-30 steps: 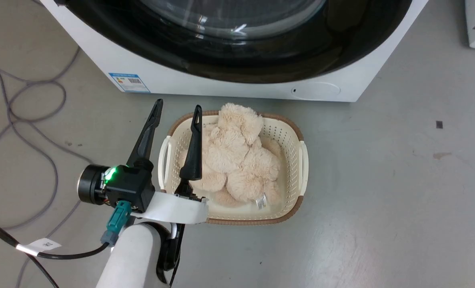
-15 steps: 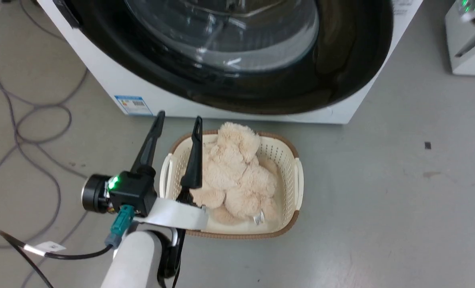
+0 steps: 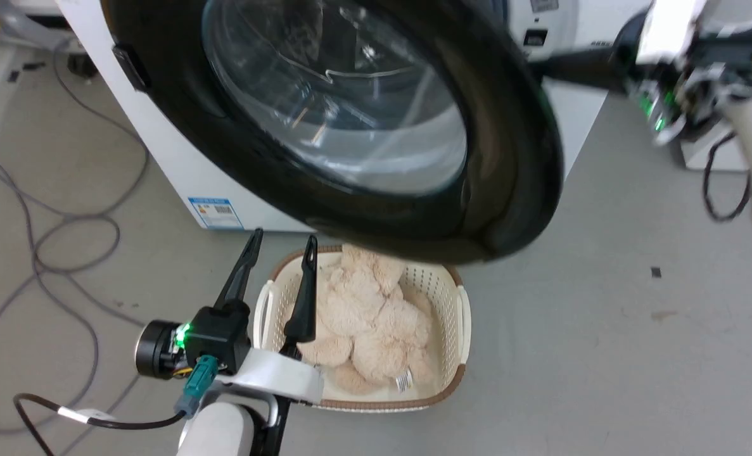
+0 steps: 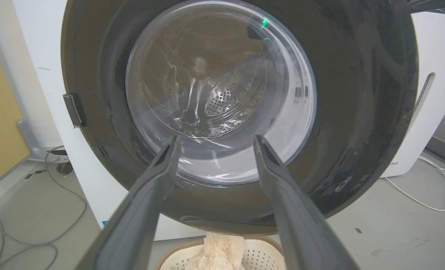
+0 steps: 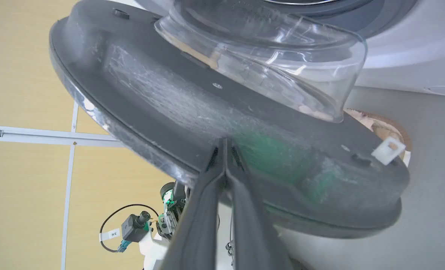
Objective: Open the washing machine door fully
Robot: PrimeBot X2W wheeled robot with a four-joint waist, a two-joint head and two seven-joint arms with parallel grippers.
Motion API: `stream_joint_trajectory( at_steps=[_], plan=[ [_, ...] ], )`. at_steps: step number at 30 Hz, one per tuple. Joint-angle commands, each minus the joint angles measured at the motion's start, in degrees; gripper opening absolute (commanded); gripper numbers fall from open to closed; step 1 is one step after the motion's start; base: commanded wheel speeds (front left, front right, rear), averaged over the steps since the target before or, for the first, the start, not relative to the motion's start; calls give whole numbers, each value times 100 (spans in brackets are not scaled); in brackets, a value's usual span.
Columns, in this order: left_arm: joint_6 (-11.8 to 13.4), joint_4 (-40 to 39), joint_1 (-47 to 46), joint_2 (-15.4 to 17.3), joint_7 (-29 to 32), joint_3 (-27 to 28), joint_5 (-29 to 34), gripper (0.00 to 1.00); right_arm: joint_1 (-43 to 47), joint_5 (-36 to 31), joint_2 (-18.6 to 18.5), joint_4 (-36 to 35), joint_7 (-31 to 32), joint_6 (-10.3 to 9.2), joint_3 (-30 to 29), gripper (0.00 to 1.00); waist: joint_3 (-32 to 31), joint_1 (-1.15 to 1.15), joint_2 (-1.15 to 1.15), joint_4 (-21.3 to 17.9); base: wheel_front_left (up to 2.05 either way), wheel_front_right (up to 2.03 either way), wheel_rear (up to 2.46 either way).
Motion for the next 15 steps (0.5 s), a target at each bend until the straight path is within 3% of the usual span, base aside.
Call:
stream_joint_trajectory(
  at_steps=[1, 15],
  plan=[
    [-19, 38, 88, 47, -30, 41, 31, 100, 236, 46, 54, -103, 55, 5, -1, 0, -108, 0, 0, 19, 0, 0, 0],
    [-24, 281, 576, 126, -30, 109, 17, 100, 1734, 463, 354, -1343, 560, 5, -12, 0, -715, 0, 0, 211, 0, 0, 0]
  ],
)
